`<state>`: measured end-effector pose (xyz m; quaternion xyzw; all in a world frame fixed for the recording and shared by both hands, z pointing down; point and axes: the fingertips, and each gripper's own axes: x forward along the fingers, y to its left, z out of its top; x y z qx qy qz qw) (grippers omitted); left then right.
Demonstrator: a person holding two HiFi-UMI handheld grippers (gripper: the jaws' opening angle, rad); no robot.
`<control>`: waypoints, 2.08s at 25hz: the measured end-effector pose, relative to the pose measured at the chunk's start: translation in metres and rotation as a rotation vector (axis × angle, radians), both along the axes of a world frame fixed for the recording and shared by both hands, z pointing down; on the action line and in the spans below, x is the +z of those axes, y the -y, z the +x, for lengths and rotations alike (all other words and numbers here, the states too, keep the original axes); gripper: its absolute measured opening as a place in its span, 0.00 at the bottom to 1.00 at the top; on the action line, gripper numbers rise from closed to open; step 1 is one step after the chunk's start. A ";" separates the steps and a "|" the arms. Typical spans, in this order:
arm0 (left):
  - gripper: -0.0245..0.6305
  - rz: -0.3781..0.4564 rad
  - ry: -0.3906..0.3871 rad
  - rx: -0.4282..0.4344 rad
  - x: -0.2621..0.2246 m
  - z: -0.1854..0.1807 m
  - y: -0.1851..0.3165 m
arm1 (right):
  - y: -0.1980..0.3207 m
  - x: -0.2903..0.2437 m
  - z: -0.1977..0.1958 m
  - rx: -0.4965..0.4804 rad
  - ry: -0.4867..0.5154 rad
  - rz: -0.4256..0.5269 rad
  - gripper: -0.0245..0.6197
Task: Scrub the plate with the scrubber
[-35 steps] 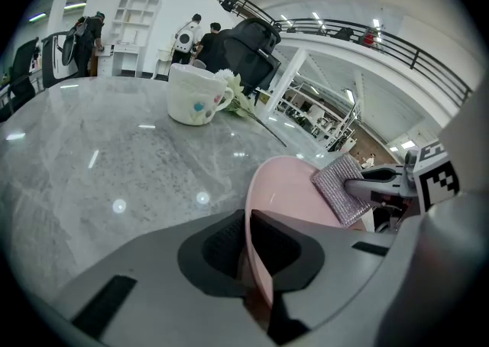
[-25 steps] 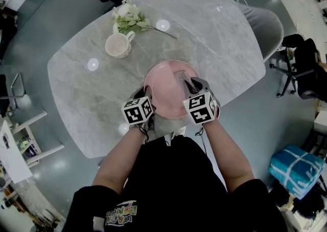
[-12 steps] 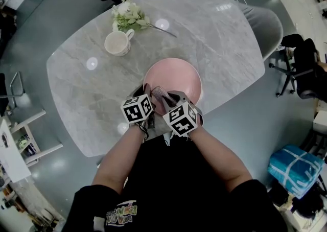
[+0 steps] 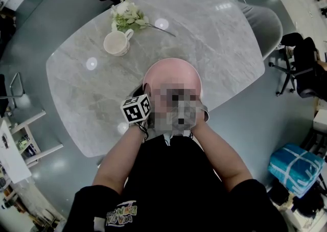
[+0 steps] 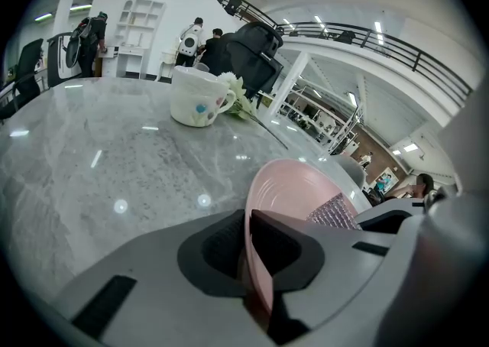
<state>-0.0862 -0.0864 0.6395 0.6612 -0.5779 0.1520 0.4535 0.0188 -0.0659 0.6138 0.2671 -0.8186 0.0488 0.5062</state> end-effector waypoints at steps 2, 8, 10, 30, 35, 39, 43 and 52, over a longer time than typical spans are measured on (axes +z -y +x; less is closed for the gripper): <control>0.10 0.000 0.000 0.002 0.000 0.000 0.000 | 0.007 0.000 0.008 0.010 -0.016 0.015 0.16; 0.10 -0.002 0.002 0.006 -0.001 0.001 0.000 | 0.030 -0.003 0.039 0.037 -0.081 0.075 0.16; 0.10 -0.003 0.002 0.007 0.000 0.001 0.000 | 0.038 -0.002 0.049 0.052 -0.099 0.089 0.16; 0.10 -0.004 0.000 0.021 0.001 0.001 0.000 | 0.091 -0.013 0.088 0.155 -0.167 0.191 0.16; 0.10 -0.006 0.000 0.017 0.000 0.001 0.000 | 0.095 -0.029 0.088 0.208 -0.084 0.220 0.15; 0.10 -0.005 0.002 0.010 0.001 0.000 0.000 | 0.083 -0.040 0.076 0.309 0.125 0.132 0.15; 0.10 -0.006 0.005 0.002 0.002 -0.001 0.000 | 0.057 -0.041 0.056 0.309 0.214 0.046 0.15; 0.10 -0.003 0.011 -0.013 0.002 0.000 -0.001 | -0.004 -0.035 0.003 0.237 0.309 -0.080 0.15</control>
